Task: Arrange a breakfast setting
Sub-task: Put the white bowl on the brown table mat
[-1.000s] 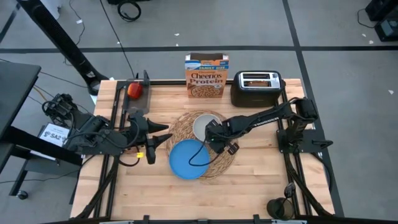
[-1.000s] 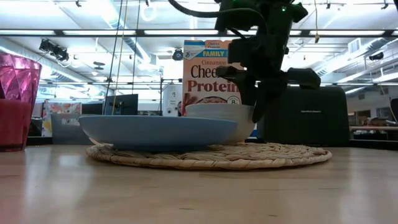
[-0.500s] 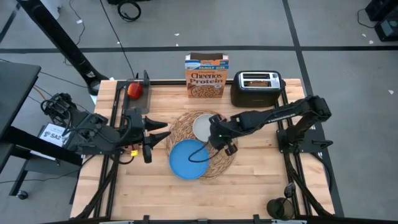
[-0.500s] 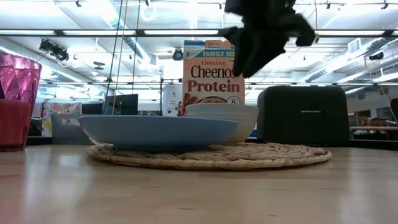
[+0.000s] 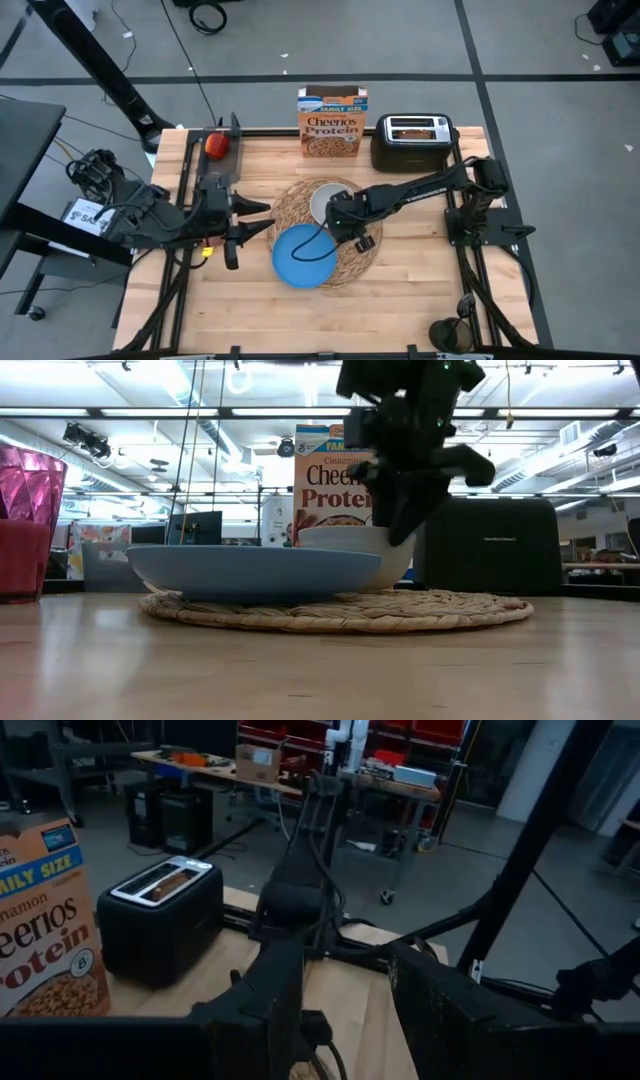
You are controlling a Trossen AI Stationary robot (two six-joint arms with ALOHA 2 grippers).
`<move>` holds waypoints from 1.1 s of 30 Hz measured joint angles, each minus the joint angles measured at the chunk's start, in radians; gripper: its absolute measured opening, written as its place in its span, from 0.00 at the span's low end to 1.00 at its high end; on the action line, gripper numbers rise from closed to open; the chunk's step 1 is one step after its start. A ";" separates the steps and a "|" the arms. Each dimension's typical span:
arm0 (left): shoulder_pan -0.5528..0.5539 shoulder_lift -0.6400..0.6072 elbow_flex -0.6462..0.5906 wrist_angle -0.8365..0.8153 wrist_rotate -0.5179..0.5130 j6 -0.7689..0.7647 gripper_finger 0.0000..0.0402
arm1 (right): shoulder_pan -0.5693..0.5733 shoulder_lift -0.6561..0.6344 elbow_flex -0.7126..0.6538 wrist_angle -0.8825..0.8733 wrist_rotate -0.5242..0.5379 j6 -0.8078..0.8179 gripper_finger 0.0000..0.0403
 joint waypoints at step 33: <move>-0.048 -0.033 0.000 -0.002 0.002 0.037 0.39 | 0.054 -0.021 -0.006 -0.006 0.011 0.079 0.19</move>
